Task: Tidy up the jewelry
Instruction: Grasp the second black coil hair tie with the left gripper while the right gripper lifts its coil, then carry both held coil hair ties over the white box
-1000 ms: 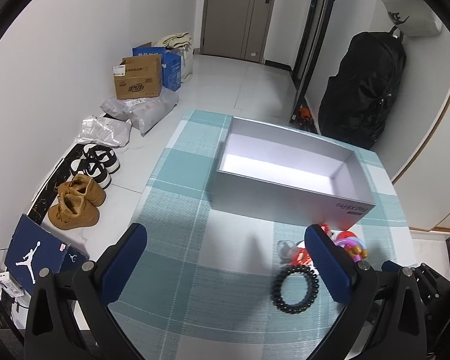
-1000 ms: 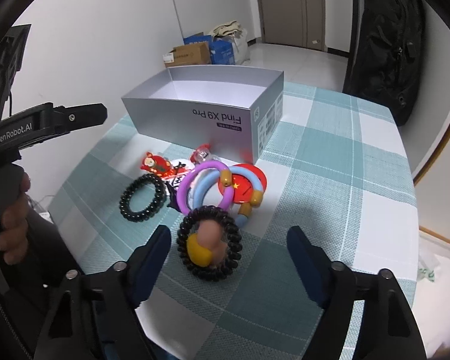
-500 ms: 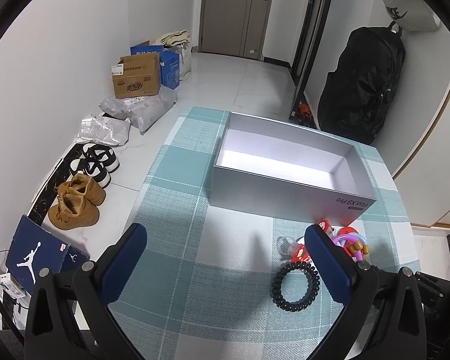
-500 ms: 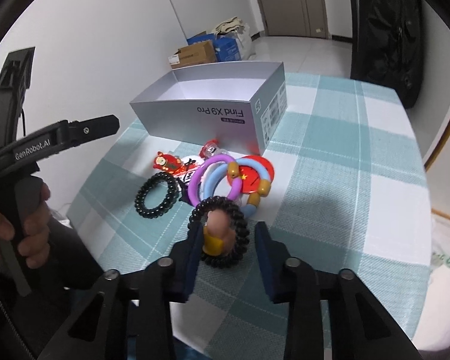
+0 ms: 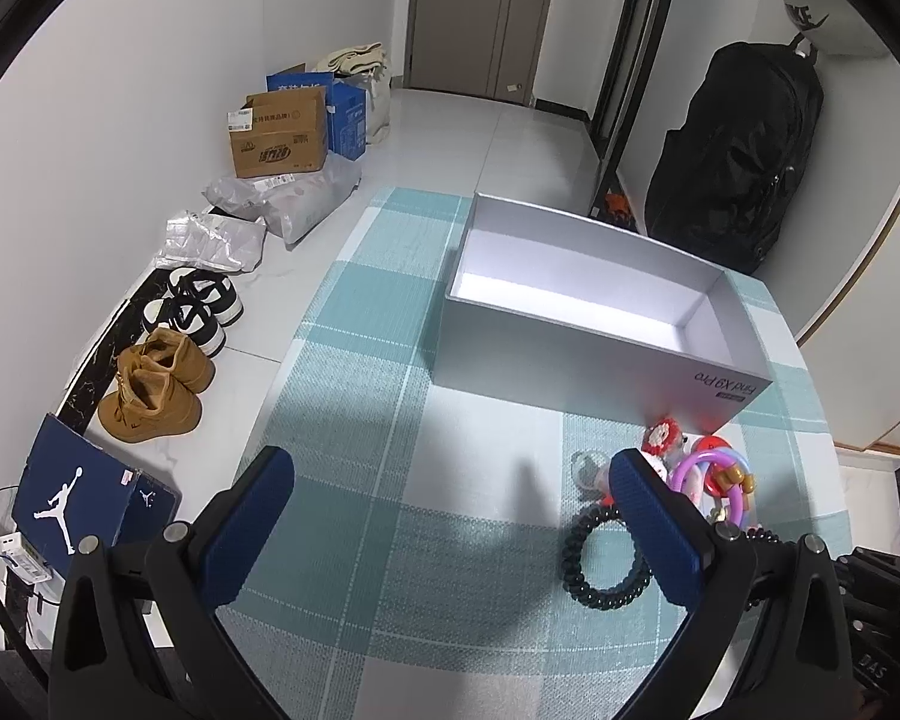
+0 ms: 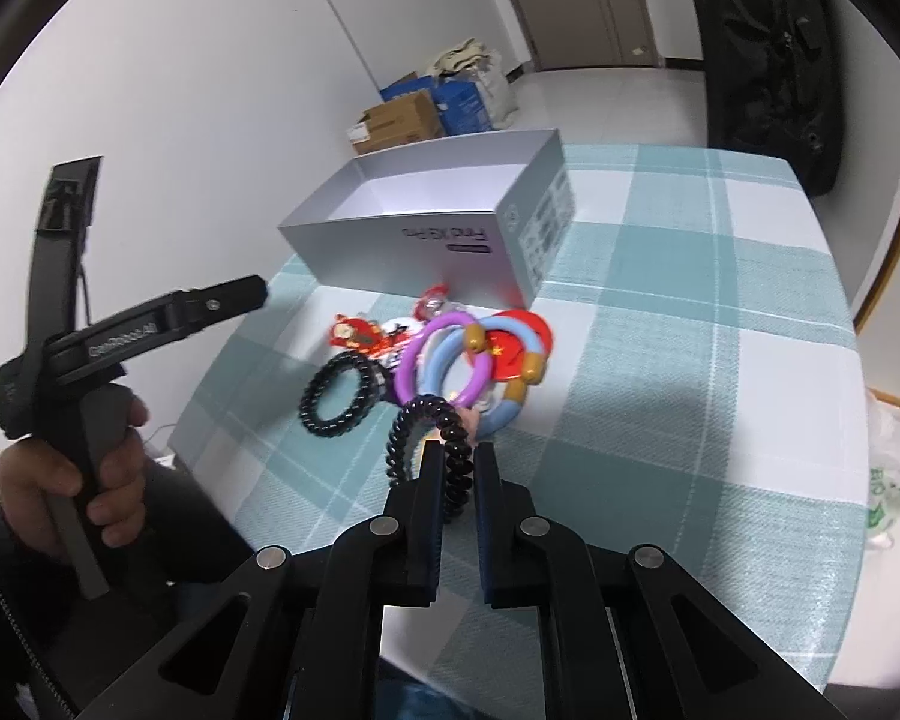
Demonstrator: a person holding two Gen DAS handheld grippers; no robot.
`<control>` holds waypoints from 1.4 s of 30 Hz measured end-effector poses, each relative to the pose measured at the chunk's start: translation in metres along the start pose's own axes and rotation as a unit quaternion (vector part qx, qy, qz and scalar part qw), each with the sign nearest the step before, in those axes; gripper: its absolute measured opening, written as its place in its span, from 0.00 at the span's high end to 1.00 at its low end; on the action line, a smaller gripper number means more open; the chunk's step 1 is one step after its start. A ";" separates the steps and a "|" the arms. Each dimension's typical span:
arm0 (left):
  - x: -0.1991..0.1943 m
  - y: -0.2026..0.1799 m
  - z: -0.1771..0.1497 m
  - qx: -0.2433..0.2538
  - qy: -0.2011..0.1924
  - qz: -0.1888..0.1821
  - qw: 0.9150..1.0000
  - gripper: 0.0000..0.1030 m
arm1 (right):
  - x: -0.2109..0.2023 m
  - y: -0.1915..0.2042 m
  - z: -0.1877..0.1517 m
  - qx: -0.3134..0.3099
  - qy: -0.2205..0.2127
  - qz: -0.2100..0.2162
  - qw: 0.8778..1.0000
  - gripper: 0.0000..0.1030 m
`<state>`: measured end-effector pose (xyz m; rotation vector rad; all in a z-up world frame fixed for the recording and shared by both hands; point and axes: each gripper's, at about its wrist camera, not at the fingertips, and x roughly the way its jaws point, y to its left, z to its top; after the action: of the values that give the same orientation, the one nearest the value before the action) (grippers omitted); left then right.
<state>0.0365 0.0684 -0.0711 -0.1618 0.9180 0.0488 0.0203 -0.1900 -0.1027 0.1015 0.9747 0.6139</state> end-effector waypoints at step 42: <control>0.010 -0.048 -0.030 0.118 0.108 -0.113 0.981 0.67 | -0.053 -0.018 0.025 0.055 -0.113 0.027 0.992 0.92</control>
<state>0.0242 0.0157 -0.0911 -0.0500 1.1080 -0.2928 0.0264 -0.2285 -0.0549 0.2897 0.7874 0.5856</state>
